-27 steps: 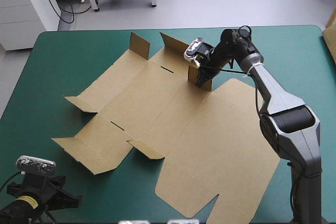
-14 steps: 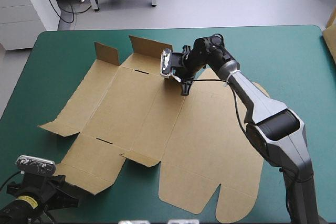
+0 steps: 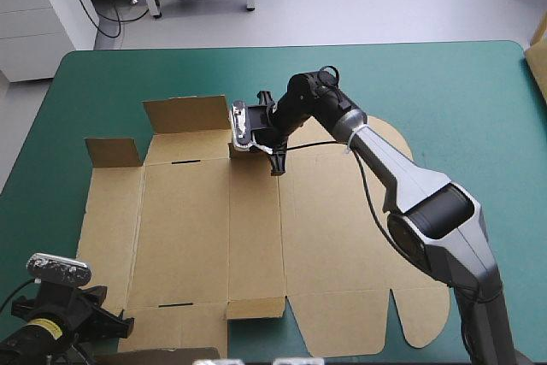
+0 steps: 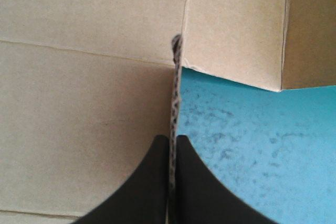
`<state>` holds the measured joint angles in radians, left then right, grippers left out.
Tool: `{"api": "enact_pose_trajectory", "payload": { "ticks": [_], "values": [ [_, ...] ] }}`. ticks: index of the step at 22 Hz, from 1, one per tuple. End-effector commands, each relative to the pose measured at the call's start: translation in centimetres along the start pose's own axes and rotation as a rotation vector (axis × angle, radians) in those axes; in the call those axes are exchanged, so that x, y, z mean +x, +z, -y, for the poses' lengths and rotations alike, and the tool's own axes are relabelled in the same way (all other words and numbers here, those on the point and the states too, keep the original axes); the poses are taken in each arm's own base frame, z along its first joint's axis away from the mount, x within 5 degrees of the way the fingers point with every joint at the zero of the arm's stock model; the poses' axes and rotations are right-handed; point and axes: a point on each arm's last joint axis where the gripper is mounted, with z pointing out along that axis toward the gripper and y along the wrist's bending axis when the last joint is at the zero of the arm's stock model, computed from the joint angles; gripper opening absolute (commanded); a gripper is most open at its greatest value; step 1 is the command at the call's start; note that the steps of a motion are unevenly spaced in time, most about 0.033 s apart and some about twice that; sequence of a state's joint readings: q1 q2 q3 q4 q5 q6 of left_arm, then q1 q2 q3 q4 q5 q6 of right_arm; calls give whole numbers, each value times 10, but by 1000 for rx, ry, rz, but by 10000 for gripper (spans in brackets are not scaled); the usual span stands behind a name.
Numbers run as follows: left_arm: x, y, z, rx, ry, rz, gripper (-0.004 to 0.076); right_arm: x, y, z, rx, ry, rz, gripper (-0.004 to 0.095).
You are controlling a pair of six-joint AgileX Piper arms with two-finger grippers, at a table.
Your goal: Fold the box
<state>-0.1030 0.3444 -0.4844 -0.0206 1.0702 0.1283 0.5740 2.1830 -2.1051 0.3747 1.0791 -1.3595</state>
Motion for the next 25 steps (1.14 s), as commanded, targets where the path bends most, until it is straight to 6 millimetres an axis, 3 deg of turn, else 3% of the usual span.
{"api": "enact_pose_trajectory", "payload": {
  "ticks": [1, 21, 23, 25],
  "values": [
    [-10, -3, -1, -1, -2, 56, -8, -18, -38, 7, 95, -3, 69, -21],
    [-10, -3, -1, -1, -2, 56, -8, -9, -38, 11, 131, 177, -11, -14],
    [-10, -3, -1, -1, -2, 56, -8, -6, -39, 13, 159, 177, -46, 24],
    [-10, -3, -1, -1, -2, 56, -8, -6, -41, 16, 203, 253, -35, 189]
  ]
}}
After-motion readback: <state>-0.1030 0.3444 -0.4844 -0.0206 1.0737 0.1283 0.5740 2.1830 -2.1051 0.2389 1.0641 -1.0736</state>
